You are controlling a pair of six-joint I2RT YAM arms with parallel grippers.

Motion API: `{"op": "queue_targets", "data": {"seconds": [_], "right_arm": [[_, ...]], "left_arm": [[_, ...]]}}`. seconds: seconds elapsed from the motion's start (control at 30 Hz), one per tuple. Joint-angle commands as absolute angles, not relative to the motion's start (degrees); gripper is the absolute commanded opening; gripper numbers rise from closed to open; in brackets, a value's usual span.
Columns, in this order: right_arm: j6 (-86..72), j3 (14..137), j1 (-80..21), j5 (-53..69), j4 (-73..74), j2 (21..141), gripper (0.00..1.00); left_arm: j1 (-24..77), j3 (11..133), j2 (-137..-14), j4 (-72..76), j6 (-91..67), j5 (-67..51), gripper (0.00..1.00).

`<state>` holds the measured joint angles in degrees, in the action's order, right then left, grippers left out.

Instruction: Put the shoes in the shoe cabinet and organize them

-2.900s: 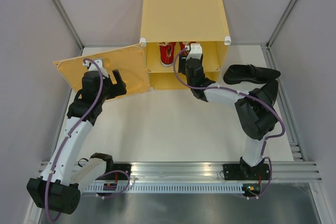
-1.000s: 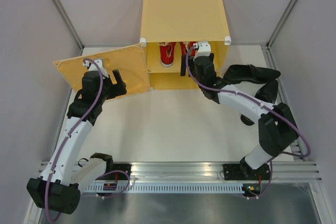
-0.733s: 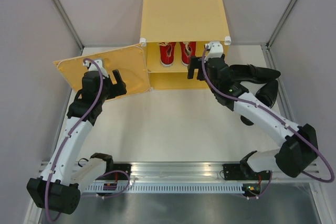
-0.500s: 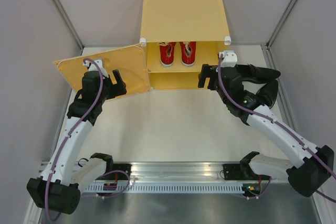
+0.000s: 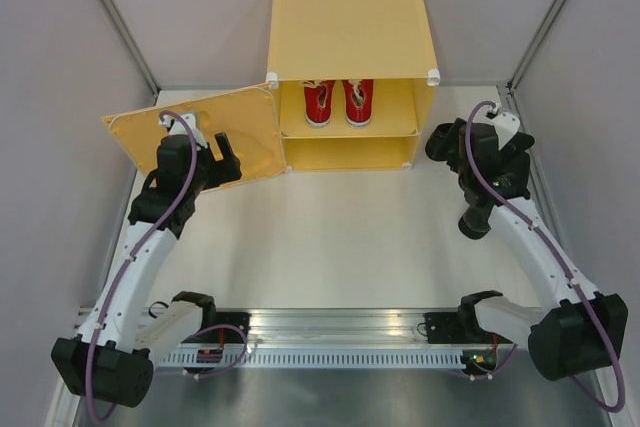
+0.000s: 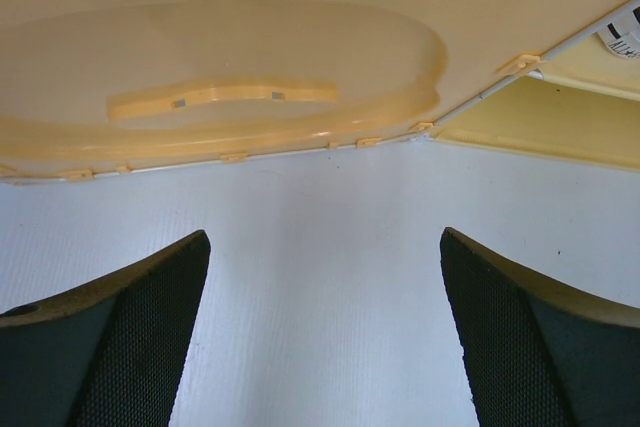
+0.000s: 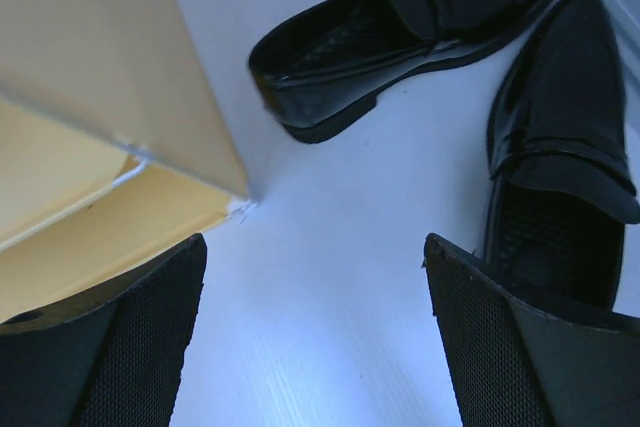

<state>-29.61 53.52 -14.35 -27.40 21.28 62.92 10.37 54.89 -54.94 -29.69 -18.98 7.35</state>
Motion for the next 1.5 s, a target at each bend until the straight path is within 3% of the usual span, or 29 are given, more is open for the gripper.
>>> {"op": "queue_targets", "data": {"seconds": [0.0, 0.23, 0.67, 1.13, 1.47], "right_arm": [[-34.4, 53.3, -9.8, -27.9, 18.2, 67.2, 0.92], [-44.6, 57.7, -3.5, -26.6, 13.1, 78.7, 0.89], [-55.1, 75.1, -2.1, -27.3, 16.9, 100.7, 0.84], [-56.7, 73.0, -1.0, -25.8, 17.3, 106.4, 0.66], [-55.3, 72.3, 1.3, -20.9, 20.2, 109.1, 0.61]], "left_arm": [[10.3, 54.3, -55.5, -28.6, -18.3, 6.8, 0.98], [10.3, 54.4, -55.7, -28.7, -18.5, 6.6, 0.98], [10.3, 54.6, -55.7, -28.7, -18.5, 6.3, 0.98], [10.4, 54.6, -55.5, -28.7, -18.5, 6.1, 0.98], [10.4, 54.5, -55.5, -28.7, -18.5, 6.3, 0.98]]}}
